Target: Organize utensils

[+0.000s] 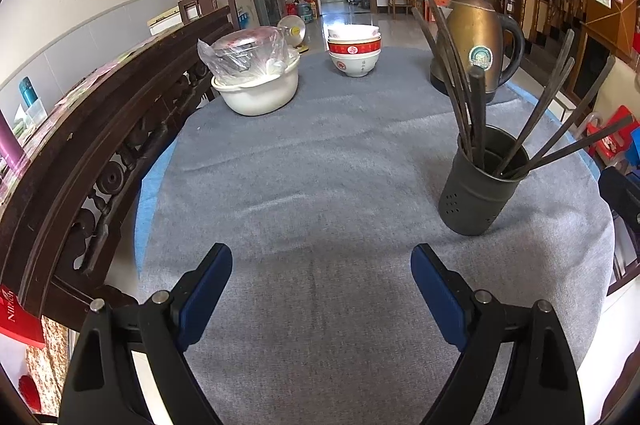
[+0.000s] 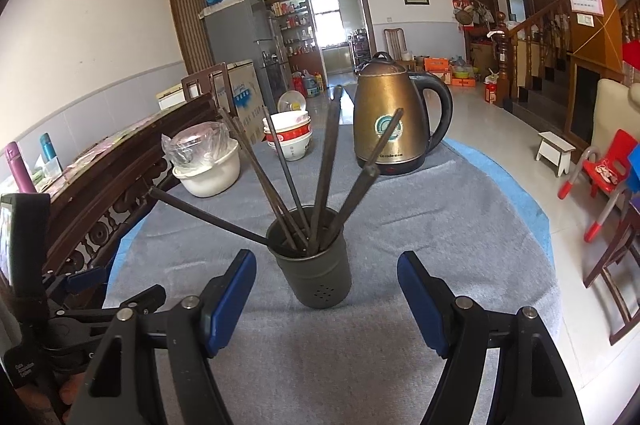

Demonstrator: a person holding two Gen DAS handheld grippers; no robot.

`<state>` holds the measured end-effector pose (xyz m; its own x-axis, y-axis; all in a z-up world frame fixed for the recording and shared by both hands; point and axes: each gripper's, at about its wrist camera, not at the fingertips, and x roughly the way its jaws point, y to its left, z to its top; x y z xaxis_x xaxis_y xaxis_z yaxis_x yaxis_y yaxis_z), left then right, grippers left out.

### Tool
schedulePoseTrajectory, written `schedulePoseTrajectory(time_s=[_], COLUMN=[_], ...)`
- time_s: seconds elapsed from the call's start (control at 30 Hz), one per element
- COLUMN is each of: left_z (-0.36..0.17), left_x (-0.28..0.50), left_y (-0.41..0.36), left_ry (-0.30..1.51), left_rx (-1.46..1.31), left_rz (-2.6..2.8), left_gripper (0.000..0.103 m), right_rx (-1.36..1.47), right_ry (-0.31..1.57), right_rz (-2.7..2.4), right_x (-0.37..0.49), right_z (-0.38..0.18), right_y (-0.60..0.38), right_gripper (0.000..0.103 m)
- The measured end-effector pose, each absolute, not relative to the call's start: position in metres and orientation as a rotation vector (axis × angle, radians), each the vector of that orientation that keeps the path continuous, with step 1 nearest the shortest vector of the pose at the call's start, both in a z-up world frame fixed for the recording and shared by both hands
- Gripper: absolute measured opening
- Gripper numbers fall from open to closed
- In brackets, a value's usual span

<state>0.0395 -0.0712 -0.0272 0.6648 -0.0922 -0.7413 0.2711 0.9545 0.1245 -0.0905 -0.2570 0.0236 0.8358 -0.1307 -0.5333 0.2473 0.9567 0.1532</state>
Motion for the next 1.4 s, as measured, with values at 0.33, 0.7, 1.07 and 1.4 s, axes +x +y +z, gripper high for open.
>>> schedulePoseTrajectory(time_s=[0.33, 0.7, 1.07, 1.4], left_z=[-0.02, -0.007, -0.003, 0.002], left_x=[0.039, 0.03, 0.024, 0.022], left_y=[-0.049, -0.032, -0.035, -0.048], left_ry=[0.792, 0.756, 0.75, 0.743], left_rx=[0.193, 0.164, 0.172, 0.202], left_rz=[-0.199, -0.186, -0.171, -0.161], left_gripper=[0.091, 0.091, 0.091, 0.091], right_rx=[0.177, 0.146, 0.153, 0.214], right_ry=[0.546, 0.53, 0.514, 0.511], right_rz=[-0.211, -0.212, -0.208, -0.219], right_x=[-0.087, -0.095, -0.1, -0.105], right_z=[0.034, 0.045, 0.048, 0.043], right_y=[-0.233, -0.215, -0.219, -0.246], right_gripper=[0.076, 0.076, 0.076, 0.076])
